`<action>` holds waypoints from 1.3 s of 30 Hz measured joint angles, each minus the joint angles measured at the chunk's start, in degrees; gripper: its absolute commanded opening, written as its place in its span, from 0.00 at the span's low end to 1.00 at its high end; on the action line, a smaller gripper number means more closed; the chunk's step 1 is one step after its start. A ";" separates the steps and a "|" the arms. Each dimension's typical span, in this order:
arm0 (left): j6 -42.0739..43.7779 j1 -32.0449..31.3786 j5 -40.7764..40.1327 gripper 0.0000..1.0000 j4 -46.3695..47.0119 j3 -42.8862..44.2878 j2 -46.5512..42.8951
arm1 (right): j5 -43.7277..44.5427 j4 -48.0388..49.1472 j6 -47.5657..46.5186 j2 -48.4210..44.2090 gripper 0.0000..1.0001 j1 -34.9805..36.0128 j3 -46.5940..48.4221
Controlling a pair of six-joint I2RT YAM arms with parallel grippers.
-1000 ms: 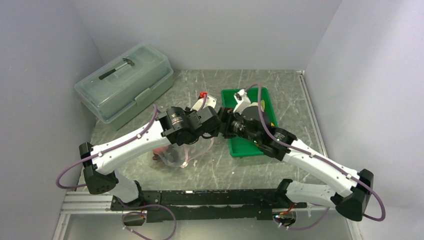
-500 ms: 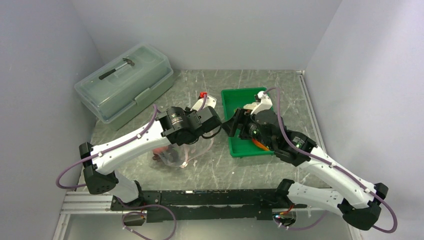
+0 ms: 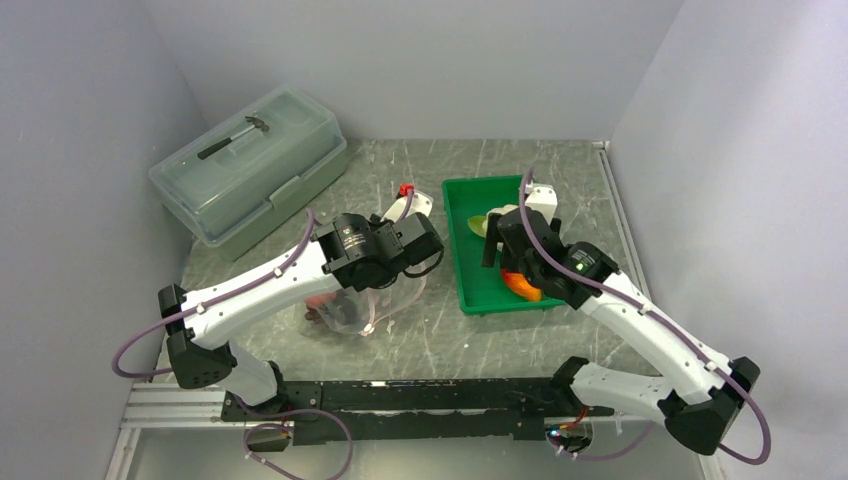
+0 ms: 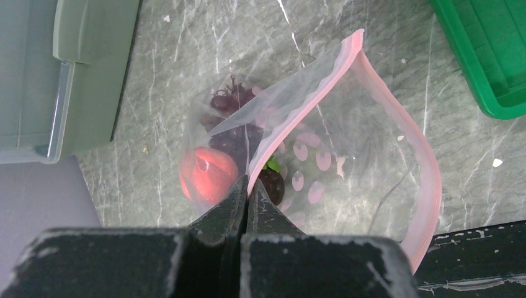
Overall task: Place the food in the zip-top bag and seal the zipper
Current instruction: Pick up the fake fruit from the bin.
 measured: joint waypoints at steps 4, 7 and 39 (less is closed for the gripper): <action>0.00 0.00 0.02 0.00 0.04 -0.35 0.00 | -0.50 -1.01 -1.95 1.64 0.89 -5.25 -1.49; -0.02 0.00 0.04 0.00 0.09 -0.66 0.00 | -1.53 -1.01 -3.21 2.78 0.92 -8.39 -3.26; -0.28 0.00 0.02 0.00 0.22 -3.37 -3.21 | -14.32 14.88 -5.31 20.72 0.98 -25.18 -16.90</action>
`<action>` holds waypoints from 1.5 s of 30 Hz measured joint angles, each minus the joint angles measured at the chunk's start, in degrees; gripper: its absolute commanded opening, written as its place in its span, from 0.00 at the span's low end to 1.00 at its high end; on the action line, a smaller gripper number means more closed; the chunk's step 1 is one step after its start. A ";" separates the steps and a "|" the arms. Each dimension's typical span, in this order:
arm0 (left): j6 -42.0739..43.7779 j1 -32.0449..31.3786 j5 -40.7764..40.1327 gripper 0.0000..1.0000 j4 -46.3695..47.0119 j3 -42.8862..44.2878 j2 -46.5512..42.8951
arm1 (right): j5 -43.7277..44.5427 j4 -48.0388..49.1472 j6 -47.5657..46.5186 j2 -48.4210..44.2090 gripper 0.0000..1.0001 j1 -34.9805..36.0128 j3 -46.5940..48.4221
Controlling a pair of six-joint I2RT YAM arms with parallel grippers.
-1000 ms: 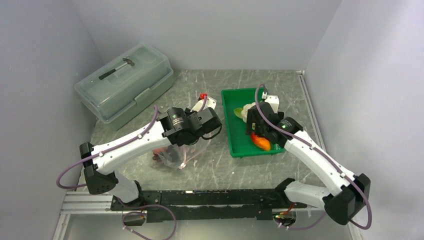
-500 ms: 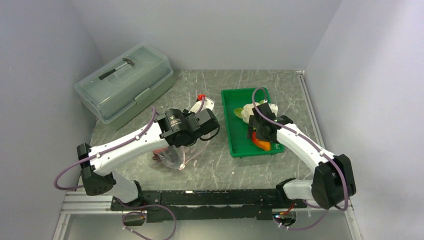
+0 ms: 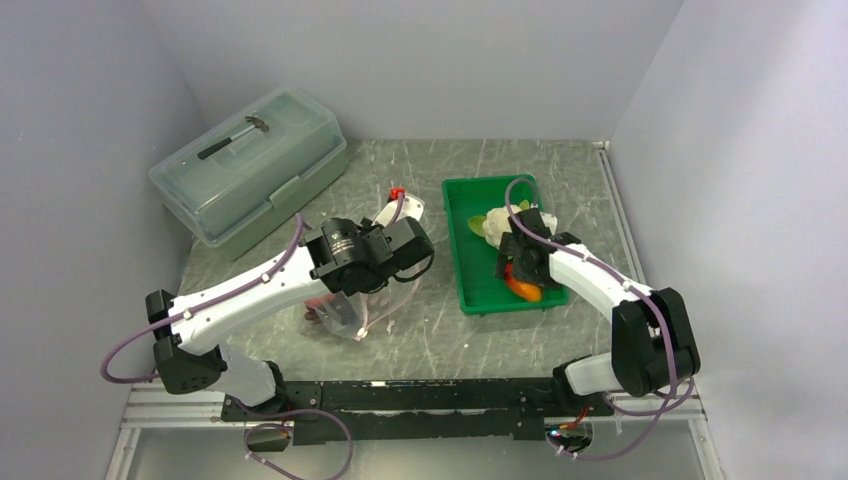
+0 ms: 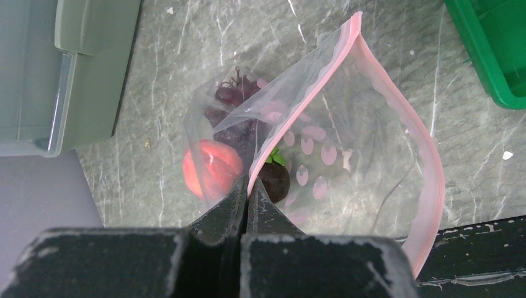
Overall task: Place the food in the zip-top bag and seal the zipper
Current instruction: Pick up the fake fruit from the bin.
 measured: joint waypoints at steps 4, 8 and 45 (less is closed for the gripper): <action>0.00 0.00 0.00 0.00 -0.02 -0.04 -0.11 | -1.95 1.92 -0.04 -0.02 0.95 0.02 -0.85; 0.00 0.00 0.00 0.00 -0.02 -0.04 -0.11 | -4.81 3.89 -0.04 -0.35 0.91 -0.04 -1.64; -0.04 0.00 0.04 0.00 -0.04 -0.07 -1.99 | -4.11 4.87 1.84 -0.22 0.96 9.92 1.79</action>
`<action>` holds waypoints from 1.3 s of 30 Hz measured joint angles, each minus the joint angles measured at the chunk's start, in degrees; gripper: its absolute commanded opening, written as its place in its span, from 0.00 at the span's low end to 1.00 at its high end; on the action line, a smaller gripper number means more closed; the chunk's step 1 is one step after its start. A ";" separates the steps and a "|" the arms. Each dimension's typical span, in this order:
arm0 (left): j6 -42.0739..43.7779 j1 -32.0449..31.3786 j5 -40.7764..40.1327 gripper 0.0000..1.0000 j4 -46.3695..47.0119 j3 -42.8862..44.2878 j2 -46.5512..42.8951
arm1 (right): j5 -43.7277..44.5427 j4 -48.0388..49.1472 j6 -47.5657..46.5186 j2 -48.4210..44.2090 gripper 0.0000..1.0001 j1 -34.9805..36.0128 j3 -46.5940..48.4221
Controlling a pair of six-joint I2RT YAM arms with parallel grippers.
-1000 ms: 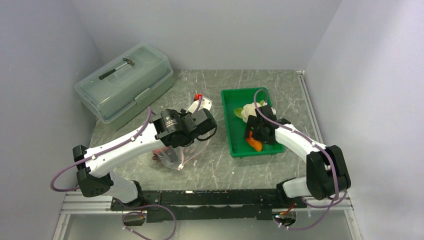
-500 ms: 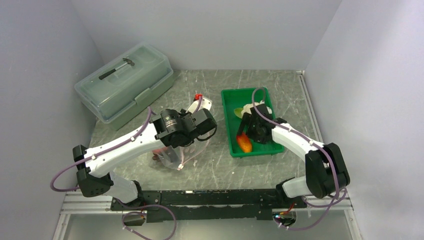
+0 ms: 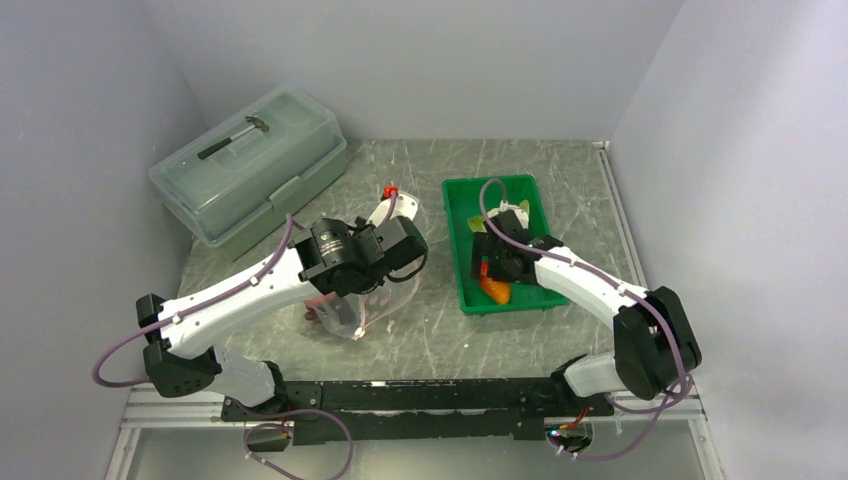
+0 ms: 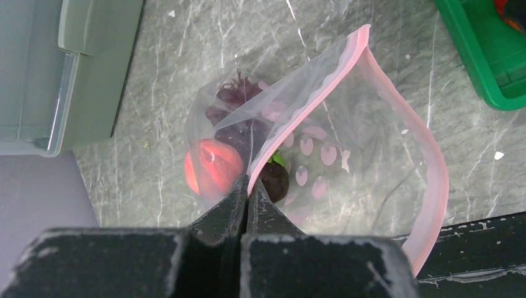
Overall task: Place the food in the zip-top bag and seal the zipper
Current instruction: Pick up the fake fruit from the bin.
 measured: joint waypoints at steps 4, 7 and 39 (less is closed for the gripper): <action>-0.11 0.00 0.00 0.00 0.04 -0.31 -0.02 | 1.77 -1.09 -2.97 -0.04 0.95 0.20 -0.04; -0.13 0.00 0.07 0.00 0.02 -0.57 -0.02 | 1.81 -0.94 -5.33 -0.13 0.94 0.20 -0.48; -1.18 0.00 0.44 0.00 0.02 -0.59 0.04 | 2.38 -2.43 -5.81 -2.64 0.40 2.56 -0.72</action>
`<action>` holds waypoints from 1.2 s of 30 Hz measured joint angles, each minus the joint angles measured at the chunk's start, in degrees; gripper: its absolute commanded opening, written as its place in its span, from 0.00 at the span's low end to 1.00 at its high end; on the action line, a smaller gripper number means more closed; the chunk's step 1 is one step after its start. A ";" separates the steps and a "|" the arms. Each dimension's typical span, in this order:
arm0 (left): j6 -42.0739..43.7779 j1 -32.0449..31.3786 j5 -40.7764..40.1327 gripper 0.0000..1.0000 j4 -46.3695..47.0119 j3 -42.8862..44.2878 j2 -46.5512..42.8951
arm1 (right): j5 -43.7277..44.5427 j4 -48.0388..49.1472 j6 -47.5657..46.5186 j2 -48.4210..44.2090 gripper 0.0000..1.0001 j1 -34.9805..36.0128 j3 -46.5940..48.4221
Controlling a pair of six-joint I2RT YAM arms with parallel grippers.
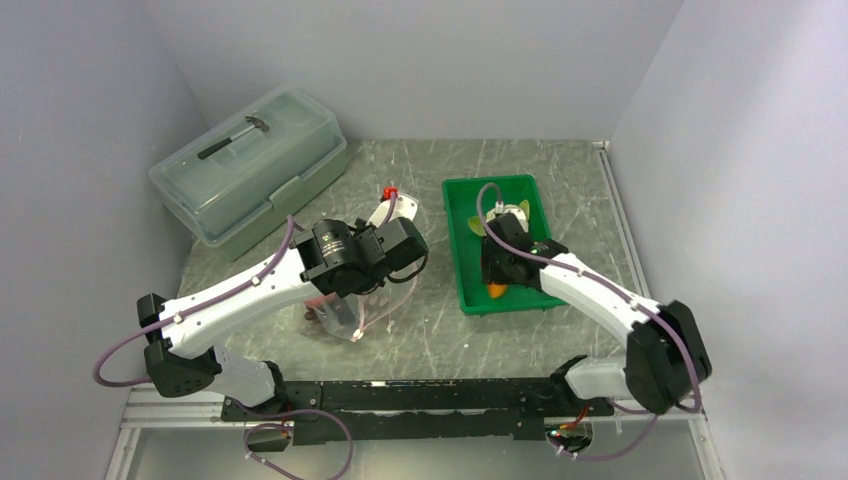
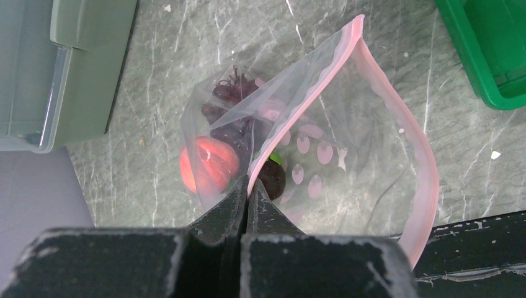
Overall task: Place the food in the zip-top bag and seal the zipper
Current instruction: Pick up the fake fruit from the bin, then place the fake fruit in the zipper food storage bag.
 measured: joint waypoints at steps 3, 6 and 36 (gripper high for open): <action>0.02 0.00 0.02 0.00 0.00 0.00 0.00 | 0.22 -1.11 0.81 -4.72 0.40 0.00 1.46; 0.02 0.00 0.00 0.00 0.02 0.00 0.00 | 0.00 -2.27 1.49 -8.76 0.40 0.00 4.11; 0.02 0.00 0.46 0.00 0.00 0.72 1.62 | -22.23 9.81 21.55 -22.97 0.37 13.35 7.48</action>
